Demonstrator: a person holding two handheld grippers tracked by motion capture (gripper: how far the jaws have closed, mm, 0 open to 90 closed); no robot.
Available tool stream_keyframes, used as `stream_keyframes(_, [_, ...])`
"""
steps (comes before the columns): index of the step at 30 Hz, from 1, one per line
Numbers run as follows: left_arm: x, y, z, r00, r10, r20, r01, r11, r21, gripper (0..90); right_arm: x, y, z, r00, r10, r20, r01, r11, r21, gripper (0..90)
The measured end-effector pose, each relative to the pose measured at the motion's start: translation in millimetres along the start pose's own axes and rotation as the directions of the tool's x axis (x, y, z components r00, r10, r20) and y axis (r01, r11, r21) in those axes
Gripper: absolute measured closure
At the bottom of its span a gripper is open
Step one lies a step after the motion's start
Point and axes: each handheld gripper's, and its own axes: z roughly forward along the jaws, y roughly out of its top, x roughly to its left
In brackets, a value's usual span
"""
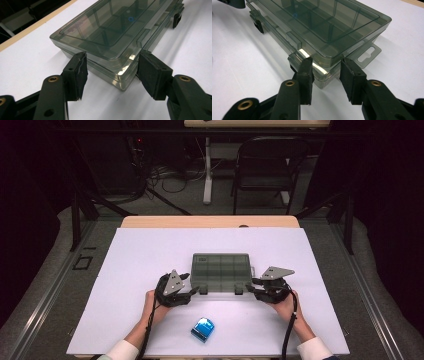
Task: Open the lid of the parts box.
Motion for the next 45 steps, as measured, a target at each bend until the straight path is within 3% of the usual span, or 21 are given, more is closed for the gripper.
stream_keyframes(20, [-2.9,-1.6,-0.6,0.9990,0.002,-0.045,-0.004,0.9985,-0.055,50.4,0.1,0.5,-1.0,1.0000,-0.002,0.000,0.002,1.000,-0.012,63.4])
stream_keyframes(25, [-2.8,-2.3,-0.7,0.9987,-0.007,-0.050,0.003,0.9976,-0.070,51.6,-0.1,0.9,-3.5,0.9996,-0.008,0.029,0.009,0.999,-0.036,57.4])
stream_keyframes(30, [-1.8,-2.3,-1.4,0.9986,-0.008,-0.052,0.004,0.9968,-0.080,52.3,4.5,2.1,-4.5,0.9957,-0.051,0.078,0.055,0.997,-0.060,52.1])
stream_keyframes(34, [-1.2,-2.0,-1.2,0.9984,-0.002,-0.057,-0.002,0.9968,-0.080,52.5,10.0,4.1,-3.3,0.9885,-0.098,0.115,0.107,0.991,-0.075,53.0])
stream_keyframes(45, [5.0,2.5,-1.7,0.9988,-0.006,-0.049,0.001,0.9950,-0.100,52.9,10.0,6.8,-3.7,0.9828,-0.103,0.153,0.121,0.986,-0.112,56.1])
